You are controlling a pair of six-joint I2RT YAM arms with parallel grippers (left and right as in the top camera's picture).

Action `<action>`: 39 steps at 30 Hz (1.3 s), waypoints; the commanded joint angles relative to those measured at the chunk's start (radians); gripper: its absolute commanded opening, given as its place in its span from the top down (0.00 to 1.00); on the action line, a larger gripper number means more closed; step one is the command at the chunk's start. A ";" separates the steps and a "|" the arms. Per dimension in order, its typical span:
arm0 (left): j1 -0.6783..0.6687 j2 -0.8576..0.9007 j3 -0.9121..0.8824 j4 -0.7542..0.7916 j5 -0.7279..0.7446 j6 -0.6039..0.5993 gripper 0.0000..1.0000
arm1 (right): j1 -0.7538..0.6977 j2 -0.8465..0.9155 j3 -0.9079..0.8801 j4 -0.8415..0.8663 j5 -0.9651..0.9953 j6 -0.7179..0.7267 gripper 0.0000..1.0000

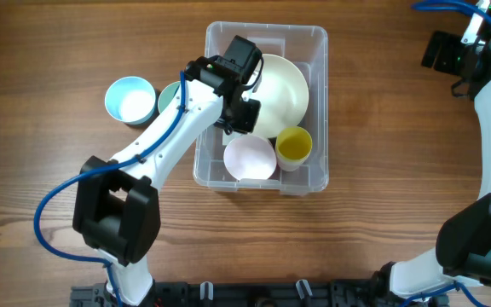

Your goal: Pack container

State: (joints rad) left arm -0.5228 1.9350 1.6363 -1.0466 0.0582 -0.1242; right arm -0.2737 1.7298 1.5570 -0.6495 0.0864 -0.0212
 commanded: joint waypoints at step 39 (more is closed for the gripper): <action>0.001 -0.083 -0.109 -0.024 0.181 0.852 0.32 | 0.006 0.001 -0.011 0.003 -0.002 -0.002 0.00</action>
State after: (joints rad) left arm -0.5228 1.8359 1.5513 -1.0981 0.1936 0.6552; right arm -0.2737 1.7298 1.5570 -0.6495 0.0864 -0.0212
